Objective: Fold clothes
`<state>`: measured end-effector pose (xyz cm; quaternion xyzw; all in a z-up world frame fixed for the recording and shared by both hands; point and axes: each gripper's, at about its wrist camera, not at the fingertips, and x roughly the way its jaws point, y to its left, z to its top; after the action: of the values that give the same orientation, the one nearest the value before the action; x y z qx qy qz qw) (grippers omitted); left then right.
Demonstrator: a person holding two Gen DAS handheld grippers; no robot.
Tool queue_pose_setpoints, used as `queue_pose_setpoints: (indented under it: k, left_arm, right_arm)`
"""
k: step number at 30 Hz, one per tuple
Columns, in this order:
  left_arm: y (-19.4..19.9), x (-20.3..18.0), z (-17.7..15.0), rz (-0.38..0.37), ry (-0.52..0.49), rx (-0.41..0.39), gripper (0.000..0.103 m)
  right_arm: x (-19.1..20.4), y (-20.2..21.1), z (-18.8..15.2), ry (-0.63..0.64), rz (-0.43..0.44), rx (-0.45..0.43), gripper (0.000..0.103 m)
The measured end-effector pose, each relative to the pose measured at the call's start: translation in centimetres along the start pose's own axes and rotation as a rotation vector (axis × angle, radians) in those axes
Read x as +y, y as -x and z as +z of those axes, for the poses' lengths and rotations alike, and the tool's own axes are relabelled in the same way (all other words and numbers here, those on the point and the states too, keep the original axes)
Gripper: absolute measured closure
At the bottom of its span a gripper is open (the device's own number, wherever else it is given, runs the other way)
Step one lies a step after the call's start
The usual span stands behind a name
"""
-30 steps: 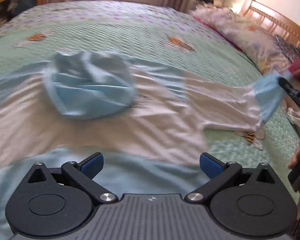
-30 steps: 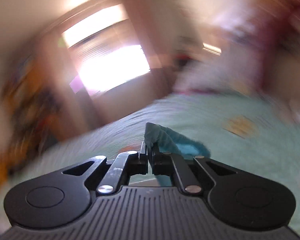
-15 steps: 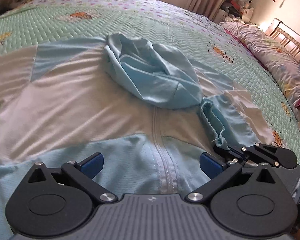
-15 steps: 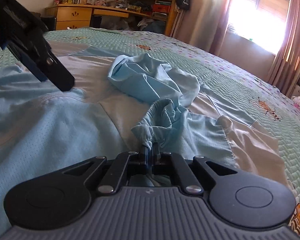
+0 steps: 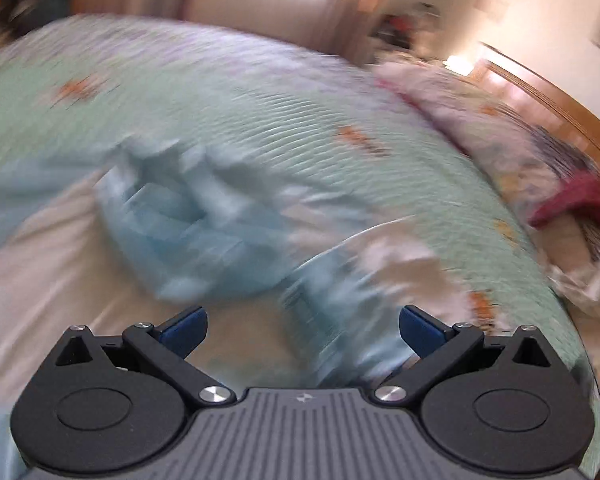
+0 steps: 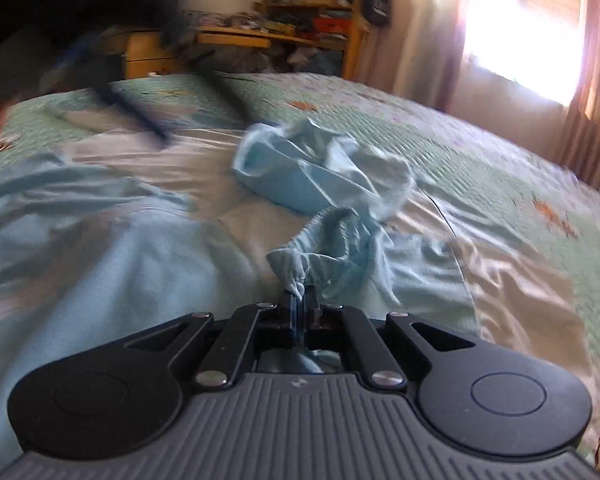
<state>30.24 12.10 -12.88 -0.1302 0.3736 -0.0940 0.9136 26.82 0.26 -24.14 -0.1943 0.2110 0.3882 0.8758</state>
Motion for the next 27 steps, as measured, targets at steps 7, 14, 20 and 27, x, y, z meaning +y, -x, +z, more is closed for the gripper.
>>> queue_pose_setpoints:
  k: [7, 14, 20, 27]
  left_arm:
    - [-8.6, -7.7, 9.0, -0.047, -0.207, 0.066, 0.001]
    - [-17.0, -9.1, 10.2, -0.057, -0.175, 0.277, 0.001]
    - [-19.6, -7.5, 10.5, -0.015, -0.140, 0.264, 0.002]
    - [-22.1, -6.6, 11.6, -0.110, -0.089, 0.261, 0.011]
  right_arm:
    - [3.9, 1.5, -0.2, 0.234, -0.016, -0.070, 0.099]
    - [3.7, 4.5, 1.3, 0.186, 0.128, -0.169, 0.099]
    - [1.4, 4.1, 1.6, -0.036, 0.409, -0.107, 0.073]
    - [-9.1, 7.2, -0.2, -0.429, 0.619, -0.247, 0.045]
